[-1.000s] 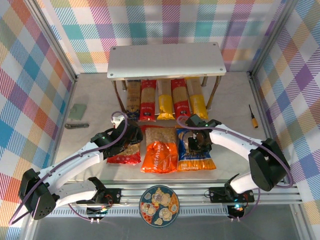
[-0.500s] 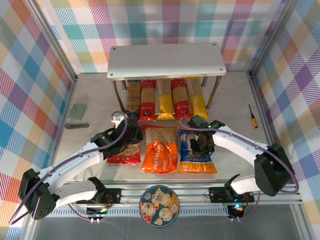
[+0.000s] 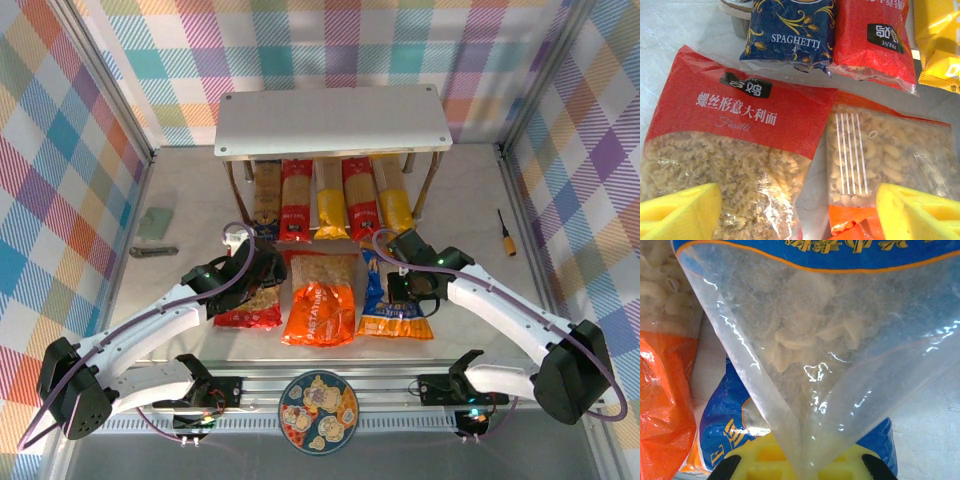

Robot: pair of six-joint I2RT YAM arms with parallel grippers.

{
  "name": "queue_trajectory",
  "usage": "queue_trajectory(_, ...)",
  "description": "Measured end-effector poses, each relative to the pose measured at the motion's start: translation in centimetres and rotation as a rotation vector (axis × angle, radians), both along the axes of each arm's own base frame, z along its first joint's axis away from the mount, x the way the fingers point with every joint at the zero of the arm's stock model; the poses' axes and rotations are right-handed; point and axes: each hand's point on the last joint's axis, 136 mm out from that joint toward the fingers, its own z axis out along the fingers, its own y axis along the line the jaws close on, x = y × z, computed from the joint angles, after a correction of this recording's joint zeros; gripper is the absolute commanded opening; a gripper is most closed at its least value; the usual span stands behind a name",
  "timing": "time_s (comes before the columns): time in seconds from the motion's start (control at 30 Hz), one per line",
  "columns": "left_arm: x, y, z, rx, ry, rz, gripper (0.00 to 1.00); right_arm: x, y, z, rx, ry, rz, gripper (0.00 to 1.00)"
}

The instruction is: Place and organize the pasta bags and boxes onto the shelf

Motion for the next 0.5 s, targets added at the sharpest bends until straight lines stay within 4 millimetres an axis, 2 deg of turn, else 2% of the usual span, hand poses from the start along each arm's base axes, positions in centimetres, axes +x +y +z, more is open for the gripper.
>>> queue_trajectory(0.3, 0.0, 0.0, 0.0, -0.001, 0.000, 0.000, 0.80, -0.5, -1.1, 3.3, 0.029, -0.097, 0.007, 0.00)
queue_trajectory(0.5, 0.0, -0.1, 0.1, -0.002, -0.001, -0.003, 0.80, -0.4, -1.7, 6.6, 0.030, -0.165, 0.014, 0.00)
